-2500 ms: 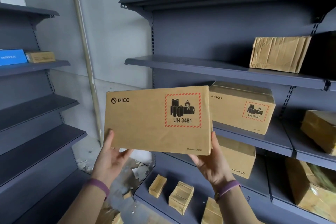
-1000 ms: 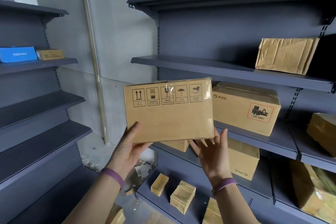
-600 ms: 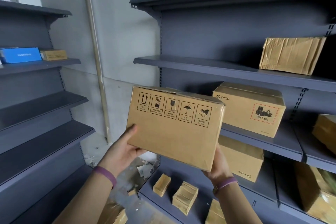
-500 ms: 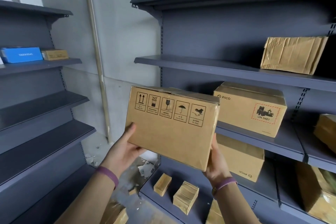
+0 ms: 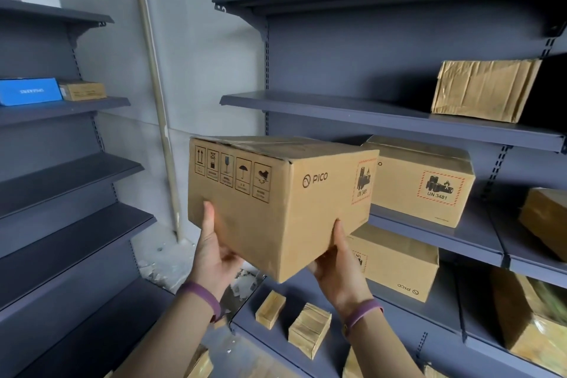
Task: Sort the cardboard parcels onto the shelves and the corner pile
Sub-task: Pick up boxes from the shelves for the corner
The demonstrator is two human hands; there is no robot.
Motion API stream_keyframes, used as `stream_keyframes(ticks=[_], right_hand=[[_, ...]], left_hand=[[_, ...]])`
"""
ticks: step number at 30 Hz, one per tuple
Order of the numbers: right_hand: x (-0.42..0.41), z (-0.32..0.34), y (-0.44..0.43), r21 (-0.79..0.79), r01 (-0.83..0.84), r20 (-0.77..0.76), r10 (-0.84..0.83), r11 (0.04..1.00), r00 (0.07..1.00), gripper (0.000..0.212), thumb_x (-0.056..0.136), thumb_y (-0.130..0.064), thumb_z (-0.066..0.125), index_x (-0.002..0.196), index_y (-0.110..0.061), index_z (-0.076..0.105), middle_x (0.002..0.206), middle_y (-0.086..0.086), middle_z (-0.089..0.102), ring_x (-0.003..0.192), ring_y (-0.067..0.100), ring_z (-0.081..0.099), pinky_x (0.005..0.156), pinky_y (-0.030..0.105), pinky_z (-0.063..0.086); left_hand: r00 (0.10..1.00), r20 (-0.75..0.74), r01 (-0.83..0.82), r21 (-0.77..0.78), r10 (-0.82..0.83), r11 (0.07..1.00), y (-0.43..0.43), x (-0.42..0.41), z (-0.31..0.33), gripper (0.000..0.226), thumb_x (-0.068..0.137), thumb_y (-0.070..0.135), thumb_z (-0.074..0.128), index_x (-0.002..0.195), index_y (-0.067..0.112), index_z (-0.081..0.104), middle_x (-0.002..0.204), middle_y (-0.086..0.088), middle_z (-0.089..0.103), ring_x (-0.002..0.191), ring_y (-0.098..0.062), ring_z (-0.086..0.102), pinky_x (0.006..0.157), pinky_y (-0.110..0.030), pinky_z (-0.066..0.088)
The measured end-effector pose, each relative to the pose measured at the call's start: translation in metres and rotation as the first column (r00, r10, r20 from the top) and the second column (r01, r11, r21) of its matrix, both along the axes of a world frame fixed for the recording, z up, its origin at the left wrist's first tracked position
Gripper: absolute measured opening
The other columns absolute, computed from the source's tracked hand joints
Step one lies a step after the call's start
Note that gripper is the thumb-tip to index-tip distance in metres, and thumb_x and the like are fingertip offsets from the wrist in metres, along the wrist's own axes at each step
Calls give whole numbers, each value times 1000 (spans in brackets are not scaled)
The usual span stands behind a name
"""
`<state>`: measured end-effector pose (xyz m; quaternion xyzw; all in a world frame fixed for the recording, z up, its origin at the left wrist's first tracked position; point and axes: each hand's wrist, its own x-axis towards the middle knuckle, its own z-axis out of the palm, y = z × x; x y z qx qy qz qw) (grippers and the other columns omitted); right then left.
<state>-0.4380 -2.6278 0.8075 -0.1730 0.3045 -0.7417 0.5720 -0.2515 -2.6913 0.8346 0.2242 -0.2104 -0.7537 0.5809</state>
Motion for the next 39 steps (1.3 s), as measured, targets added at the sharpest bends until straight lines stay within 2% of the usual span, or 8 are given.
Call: stream_keyframes(ticks=[4,8,17,22,25,28,33,39], right_hand=[[-29,4,-3,-5,119,66,-119,993,991,56,91,-47,54,140,-20,52,112,3,70,87,18,70,51,29,58],[-47,4,-1,-69,152,138,-142,986,980,74,72,-48,71,139,-25,53,133,6,64,120,29,61,73,45,62],[-32,16,-6,-99,314,160,-296,944,942,47,88,-29,67,129,-18,47,130,11,64,118,30,63,89,57,54],[-26,18,-4,-72,381,18,-381,922,925,43,90,-19,68,124,-24,43,127,16,62,112,30,65,93,58,53],[-28,16,2,-98,299,-26,-303,949,953,40,92,-32,62,127,-18,49,131,21,60,118,36,62,101,59,46],[-43,14,8,-83,201,33,-199,976,979,68,91,-64,41,135,-14,54,128,20,64,118,38,62,102,56,47],[-48,15,9,-25,11,50,-10,1000,999,63,96,-63,35,103,-17,79,114,16,72,105,36,69,87,50,54],[-47,22,11,-149,-167,121,185,975,975,50,98,-56,43,135,-25,57,121,7,63,96,28,69,61,38,61]], left_hand=[[998,29,62,-29,-61,998,-4,16,4,51,86,67,52,102,28,80,115,-8,73,101,-29,69,85,-50,57],[987,37,157,-60,-155,986,-8,26,9,66,84,72,49,129,26,66,131,-10,65,98,-29,71,85,-50,56],[963,-140,207,-155,-229,966,-1,17,4,70,81,66,59,128,15,65,132,-18,63,119,-38,62,98,-59,48],[994,-53,84,-138,-92,987,0,13,-7,89,68,47,84,144,20,48,140,-16,57,124,-38,58,91,-56,54],[999,10,-40,-42,40,998,-6,15,-7,90,60,38,90,140,18,53,134,-15,62,116,-34,64,86,-50,58],[997,31,-68,-30,69,997,-11,23,-8,103,48,42,98,138,17,56,129,-15,65,114,-33,66,93,-52,54],[997,34,-67,22,66,998,-7,37,-4,48,83,39,70,124,16,63,112,-16,73,96,-27,73,74,-41,62],[985,154,-82,26,77,996,-4,41,4,53,84,48,66,122,11,62,102,-13,76,105,-24,68,76,-36,62]])
